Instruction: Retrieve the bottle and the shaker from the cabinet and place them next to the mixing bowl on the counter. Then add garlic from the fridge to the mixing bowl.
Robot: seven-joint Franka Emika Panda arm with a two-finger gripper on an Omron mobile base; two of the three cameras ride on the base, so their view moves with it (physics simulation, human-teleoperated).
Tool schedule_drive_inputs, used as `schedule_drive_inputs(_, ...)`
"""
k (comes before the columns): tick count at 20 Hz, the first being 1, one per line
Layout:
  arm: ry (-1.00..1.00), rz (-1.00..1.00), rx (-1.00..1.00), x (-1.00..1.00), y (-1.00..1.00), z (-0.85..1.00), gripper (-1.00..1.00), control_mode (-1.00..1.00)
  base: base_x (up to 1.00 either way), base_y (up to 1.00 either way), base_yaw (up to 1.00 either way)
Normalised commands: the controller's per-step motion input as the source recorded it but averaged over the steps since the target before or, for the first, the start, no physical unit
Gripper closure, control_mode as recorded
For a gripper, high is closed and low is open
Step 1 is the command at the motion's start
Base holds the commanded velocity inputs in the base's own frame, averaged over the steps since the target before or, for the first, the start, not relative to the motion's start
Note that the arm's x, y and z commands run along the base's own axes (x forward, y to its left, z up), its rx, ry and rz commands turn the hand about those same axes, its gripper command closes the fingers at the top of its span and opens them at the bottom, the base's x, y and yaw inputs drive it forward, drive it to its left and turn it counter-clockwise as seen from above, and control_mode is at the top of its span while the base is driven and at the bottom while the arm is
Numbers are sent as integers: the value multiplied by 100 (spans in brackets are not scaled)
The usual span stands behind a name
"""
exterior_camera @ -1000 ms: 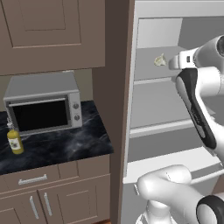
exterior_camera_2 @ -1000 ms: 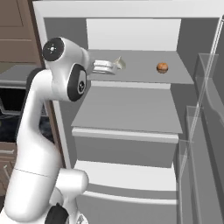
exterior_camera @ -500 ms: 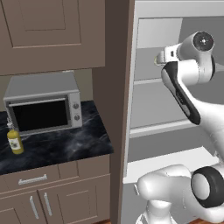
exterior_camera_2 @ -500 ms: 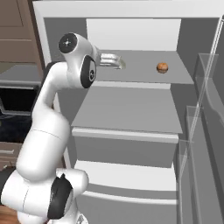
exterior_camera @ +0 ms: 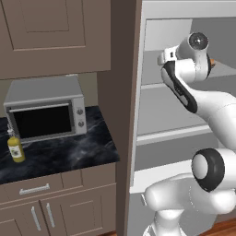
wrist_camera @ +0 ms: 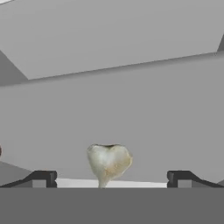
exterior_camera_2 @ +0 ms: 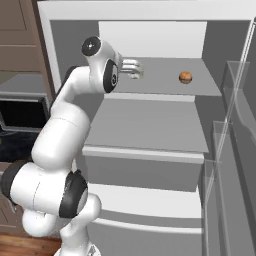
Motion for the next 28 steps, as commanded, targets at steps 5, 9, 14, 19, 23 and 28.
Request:
schedule_drive_inputs(5, 14, 0, 0, 55, -15, 0, -100, -100, 0, 0, 0)
schedule_drive_inputs(9, 8, 0, 0, 54, -9, -14, -100, -100, 0, 0, 0)
schedule_drive_inputs(14, 0, 1, 0, 30, -11, -26, -100, -100, 0, 0, 0)
schedule_drive_inputs(19, 1, 0, 0, 18, -16, -24, -100, -100, 0, 0, 0)
schedule_drive_inputs(23, 1, 0, 1, 8, -4, -11, -100, -100, 0, 0, 0)
schedule_drive_inputs(28, 0, 0, 4, 2, 0, -18, -100, -100, 0, 0, 0)
